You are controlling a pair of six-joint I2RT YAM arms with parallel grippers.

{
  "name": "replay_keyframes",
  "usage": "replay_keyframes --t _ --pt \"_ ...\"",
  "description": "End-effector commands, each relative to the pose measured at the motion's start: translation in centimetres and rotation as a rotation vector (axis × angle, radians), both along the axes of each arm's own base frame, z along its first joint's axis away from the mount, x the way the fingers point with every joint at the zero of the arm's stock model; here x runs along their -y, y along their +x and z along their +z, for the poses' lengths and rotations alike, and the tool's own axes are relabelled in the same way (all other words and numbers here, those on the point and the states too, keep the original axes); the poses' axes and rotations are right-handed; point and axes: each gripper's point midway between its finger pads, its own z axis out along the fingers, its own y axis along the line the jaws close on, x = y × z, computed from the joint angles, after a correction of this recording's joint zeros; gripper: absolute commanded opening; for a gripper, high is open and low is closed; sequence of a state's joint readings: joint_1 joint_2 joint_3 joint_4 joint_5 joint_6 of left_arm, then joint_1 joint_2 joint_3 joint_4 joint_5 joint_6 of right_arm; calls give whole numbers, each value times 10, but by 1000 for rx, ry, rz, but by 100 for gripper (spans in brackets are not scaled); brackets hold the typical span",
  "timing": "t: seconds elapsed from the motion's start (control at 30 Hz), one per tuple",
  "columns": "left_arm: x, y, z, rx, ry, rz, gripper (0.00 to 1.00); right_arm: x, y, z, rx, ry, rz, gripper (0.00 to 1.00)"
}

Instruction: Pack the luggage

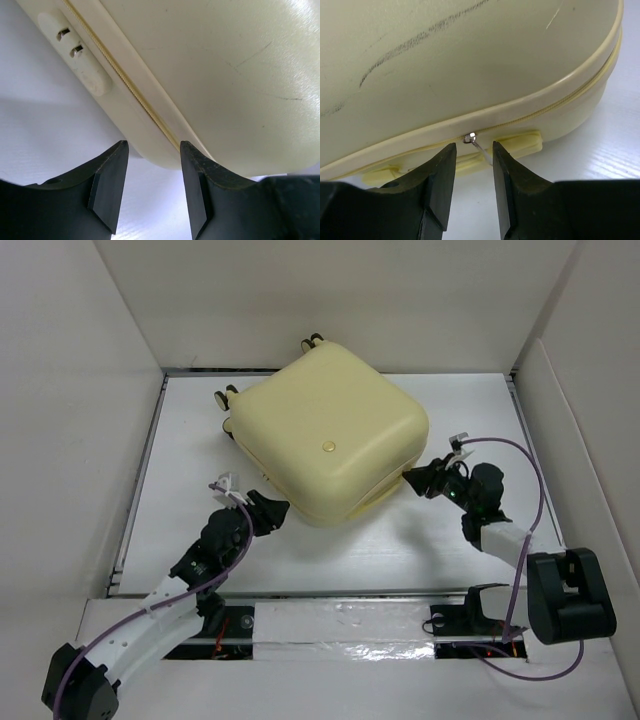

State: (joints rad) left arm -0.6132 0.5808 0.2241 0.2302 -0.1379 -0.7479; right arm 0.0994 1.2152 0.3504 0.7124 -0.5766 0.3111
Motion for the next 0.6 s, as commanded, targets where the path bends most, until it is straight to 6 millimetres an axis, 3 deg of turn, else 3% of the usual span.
replay_keyframes --t 0.0,0.23,0.57 --pt "2 -1 8 19 14 -26 42 2 19 21 109 -54 -12 41" --pt "1 -7 1 -13 14 -35 41 -14 20 3 57 -75 86 44" --pt "-2 -9 -1 -23 21 -27 40 -8 12 -7 11 -44 73 46"
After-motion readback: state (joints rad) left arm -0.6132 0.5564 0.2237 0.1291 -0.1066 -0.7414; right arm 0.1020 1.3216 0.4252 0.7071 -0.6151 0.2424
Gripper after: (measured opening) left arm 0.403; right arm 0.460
